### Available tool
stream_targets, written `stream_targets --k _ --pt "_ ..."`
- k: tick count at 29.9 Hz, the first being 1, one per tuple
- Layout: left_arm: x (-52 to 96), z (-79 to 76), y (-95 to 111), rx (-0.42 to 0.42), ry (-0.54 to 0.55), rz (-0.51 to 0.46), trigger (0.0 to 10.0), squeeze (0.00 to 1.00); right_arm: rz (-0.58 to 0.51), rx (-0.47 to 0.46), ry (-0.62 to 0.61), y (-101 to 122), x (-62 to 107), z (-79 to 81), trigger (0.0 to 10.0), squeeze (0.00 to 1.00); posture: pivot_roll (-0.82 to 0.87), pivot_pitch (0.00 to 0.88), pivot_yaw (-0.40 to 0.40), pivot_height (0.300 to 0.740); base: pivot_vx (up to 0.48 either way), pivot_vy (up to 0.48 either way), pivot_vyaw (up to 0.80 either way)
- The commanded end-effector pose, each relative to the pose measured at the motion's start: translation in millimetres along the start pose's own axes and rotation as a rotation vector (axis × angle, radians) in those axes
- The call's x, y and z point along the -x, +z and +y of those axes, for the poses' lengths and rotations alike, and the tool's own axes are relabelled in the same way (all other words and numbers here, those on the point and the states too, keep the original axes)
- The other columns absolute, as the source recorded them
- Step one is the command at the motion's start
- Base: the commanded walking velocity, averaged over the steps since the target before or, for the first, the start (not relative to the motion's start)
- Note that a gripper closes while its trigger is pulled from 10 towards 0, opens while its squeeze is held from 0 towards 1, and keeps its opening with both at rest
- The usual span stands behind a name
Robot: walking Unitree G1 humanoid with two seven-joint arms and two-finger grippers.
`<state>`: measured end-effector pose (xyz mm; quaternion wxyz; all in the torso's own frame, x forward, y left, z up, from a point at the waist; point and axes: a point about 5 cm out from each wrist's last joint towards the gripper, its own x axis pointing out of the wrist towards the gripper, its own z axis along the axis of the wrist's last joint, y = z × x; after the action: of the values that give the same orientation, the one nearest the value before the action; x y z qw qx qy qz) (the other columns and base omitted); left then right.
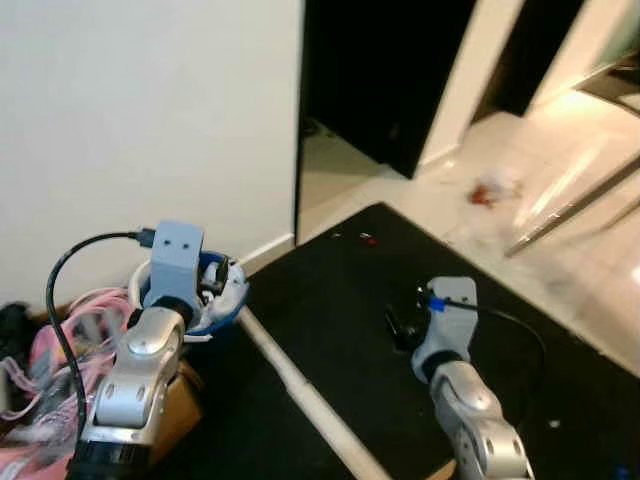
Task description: Picking trash to rubbish bin
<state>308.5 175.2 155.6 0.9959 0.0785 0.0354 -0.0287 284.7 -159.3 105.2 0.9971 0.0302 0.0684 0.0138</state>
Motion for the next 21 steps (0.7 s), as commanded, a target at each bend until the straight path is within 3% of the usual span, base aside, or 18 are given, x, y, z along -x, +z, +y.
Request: stream_targets --k 1,21 --pt "1.7 0.0 -6.3 -0.005 0.004 0.022 10.0 0.0 0.027 -0.009 0.004 -5.8 1.5 2.3 10.0 0.0 0.0 0.129 0.009 0.74 0.0 0.0 -0.8" --pt "-0.2 7.8 -8.1 0.031 0.058 0.036 10.0 0.0 0.019 -0.025 0.002 -4.6 1.3 3.1 10.0 0.0 0.01 0.132 0.018 0.74 0.0 0.0 -0.8"
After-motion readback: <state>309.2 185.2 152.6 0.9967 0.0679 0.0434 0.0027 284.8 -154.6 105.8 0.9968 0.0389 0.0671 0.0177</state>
